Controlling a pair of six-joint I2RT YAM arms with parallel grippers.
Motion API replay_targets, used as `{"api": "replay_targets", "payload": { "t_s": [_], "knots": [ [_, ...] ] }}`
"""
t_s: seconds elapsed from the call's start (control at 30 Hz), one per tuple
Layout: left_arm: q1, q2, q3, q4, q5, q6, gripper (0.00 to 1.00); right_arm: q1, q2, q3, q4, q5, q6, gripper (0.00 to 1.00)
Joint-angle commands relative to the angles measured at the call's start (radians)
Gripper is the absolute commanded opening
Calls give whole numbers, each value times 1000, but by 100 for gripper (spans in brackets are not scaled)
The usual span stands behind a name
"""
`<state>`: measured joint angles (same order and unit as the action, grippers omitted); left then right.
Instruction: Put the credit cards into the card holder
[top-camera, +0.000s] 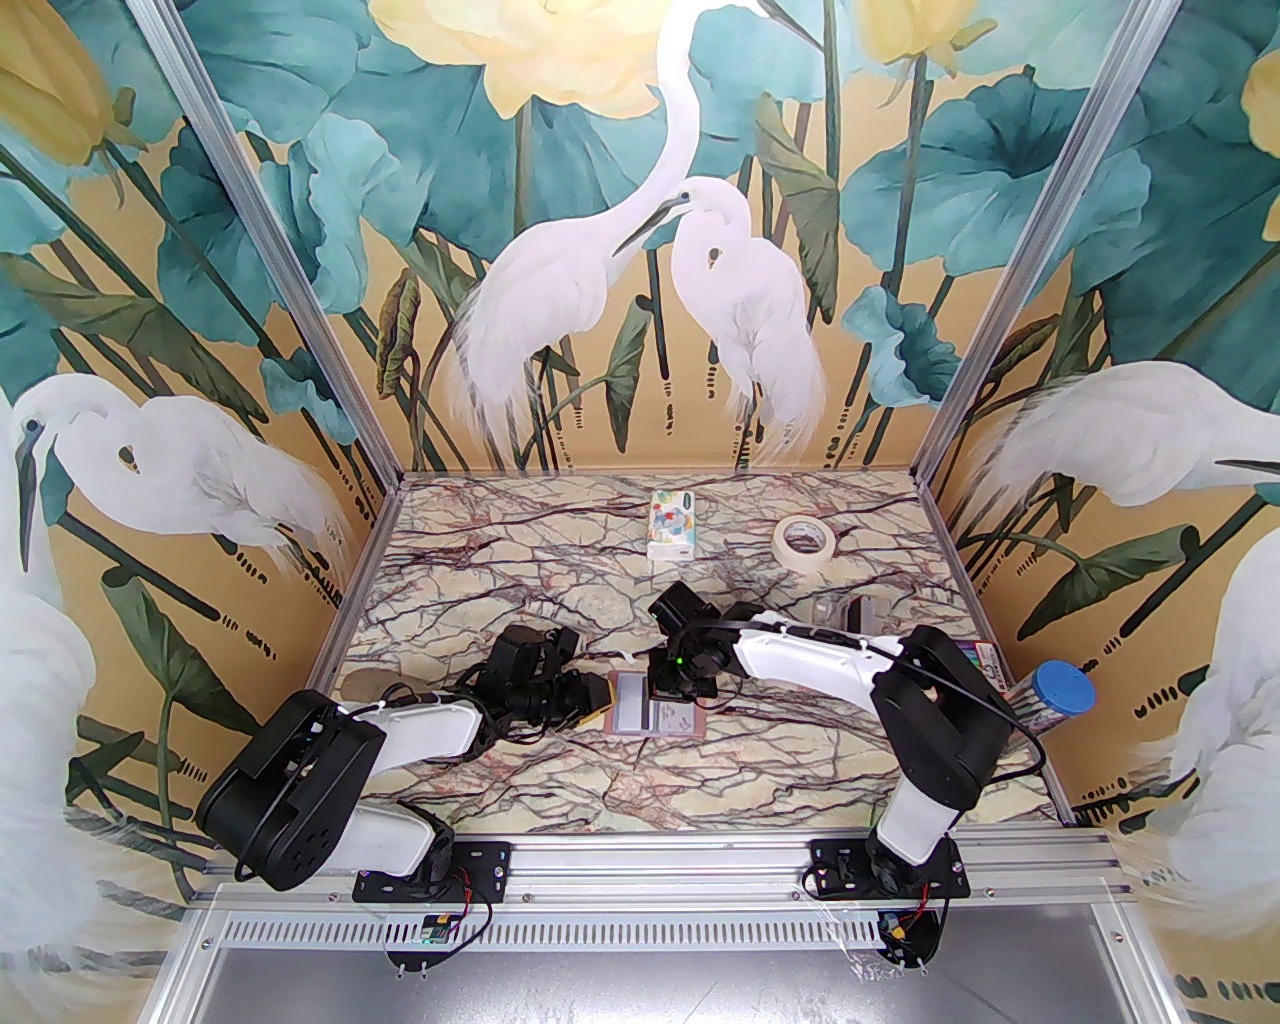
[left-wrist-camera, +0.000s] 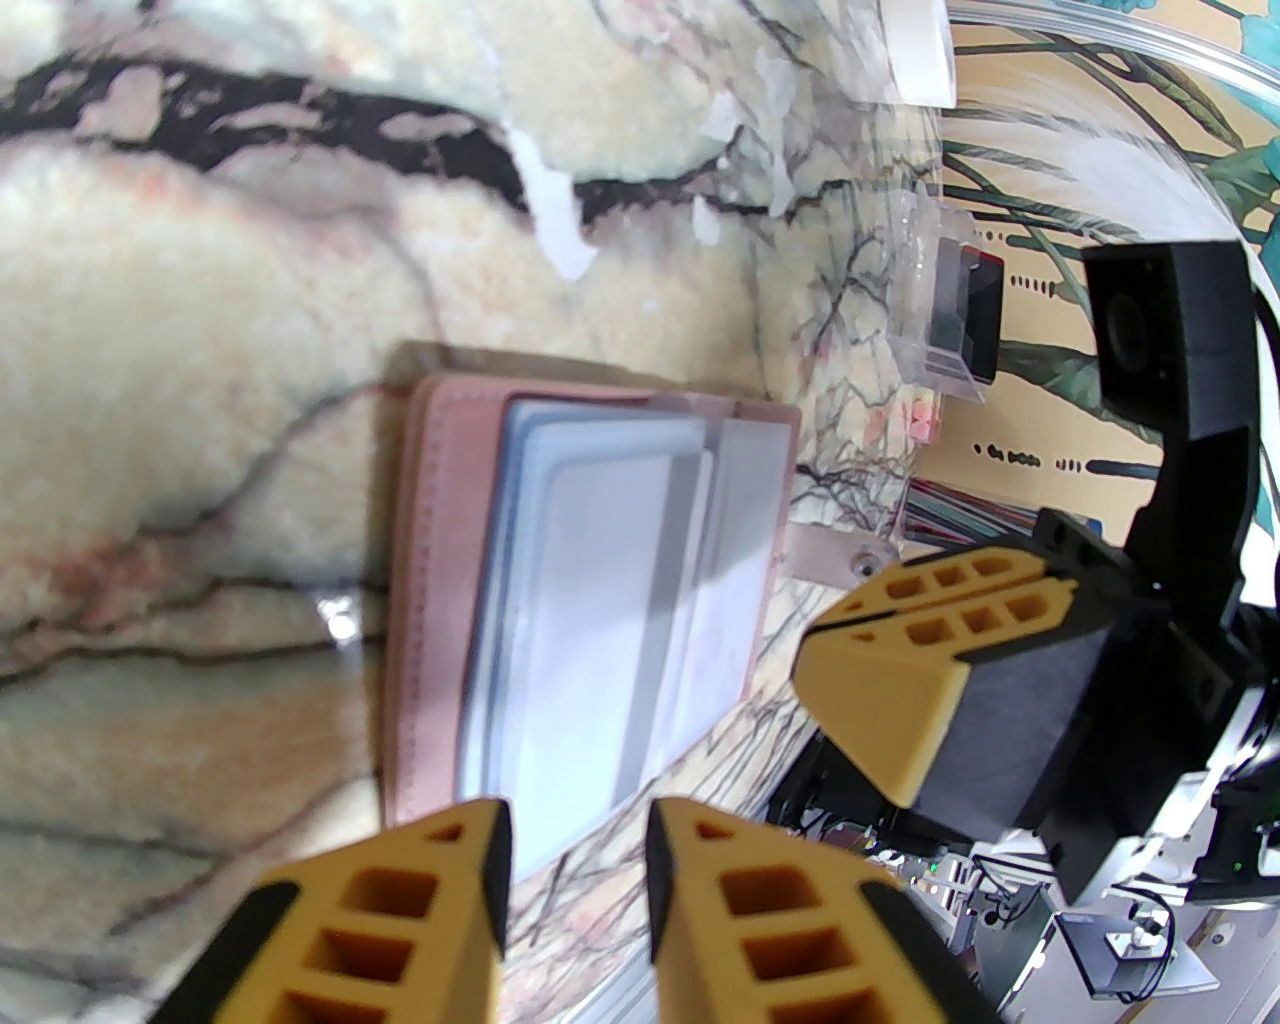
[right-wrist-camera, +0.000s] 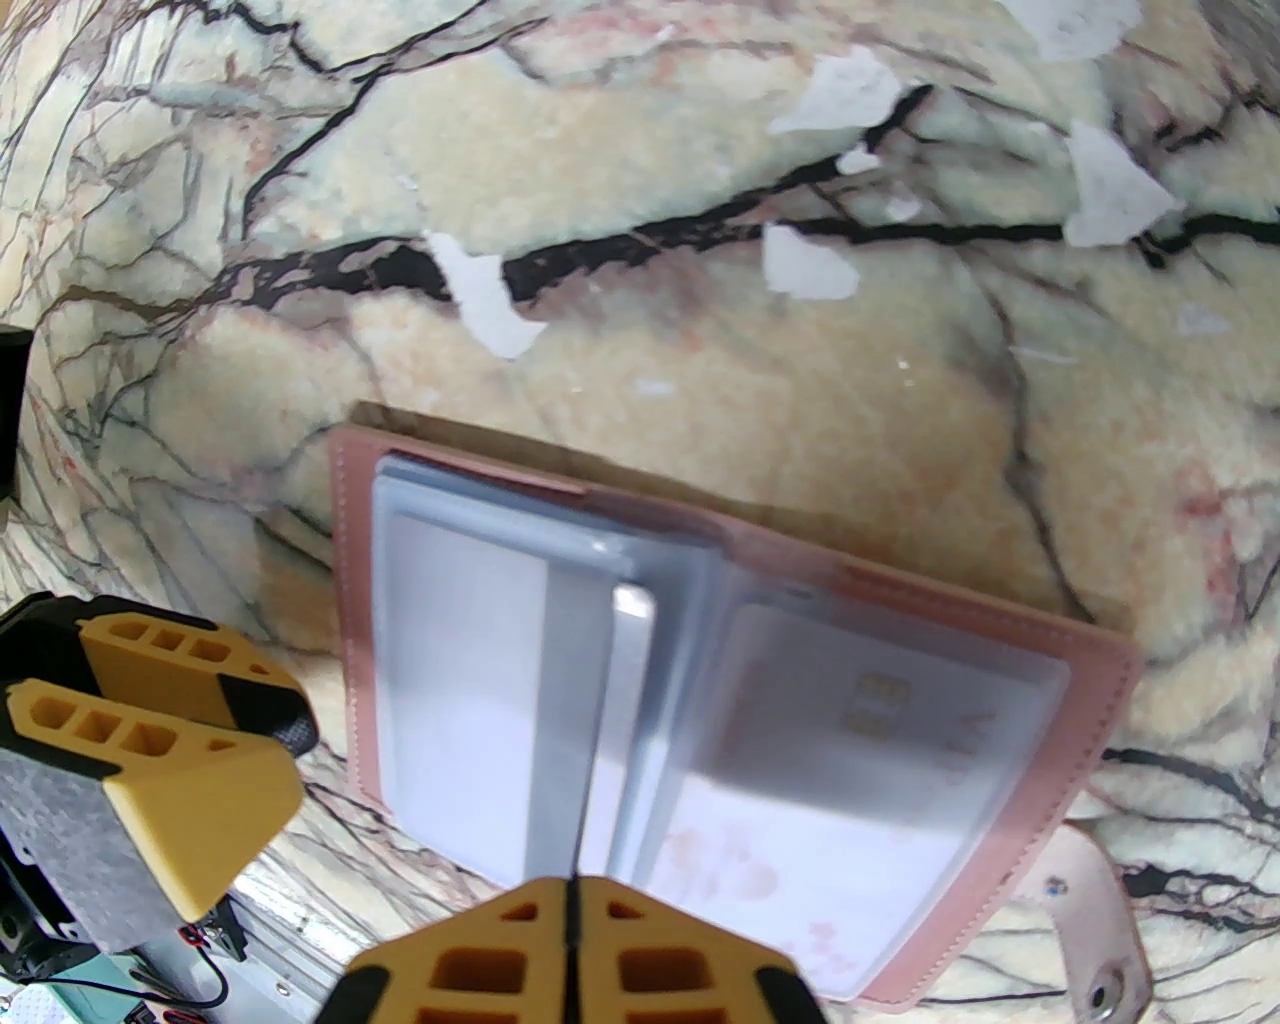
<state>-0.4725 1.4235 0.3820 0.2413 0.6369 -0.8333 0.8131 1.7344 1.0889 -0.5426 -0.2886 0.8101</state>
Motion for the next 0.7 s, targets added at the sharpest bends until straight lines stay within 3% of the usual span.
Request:
{"api": "replay_targets", "payload": {
  "t_s": [0.0, 0.67],
  "knots": [
    [-7, -14, 14, -24, -17, 22, 29, 12, 30, 18, 26, -24, -8, 6],
    [-9, 11, 23, -20, -19, 25, 29, 15, 95, 10, 35, 2, -15, 3]
  ]
}}
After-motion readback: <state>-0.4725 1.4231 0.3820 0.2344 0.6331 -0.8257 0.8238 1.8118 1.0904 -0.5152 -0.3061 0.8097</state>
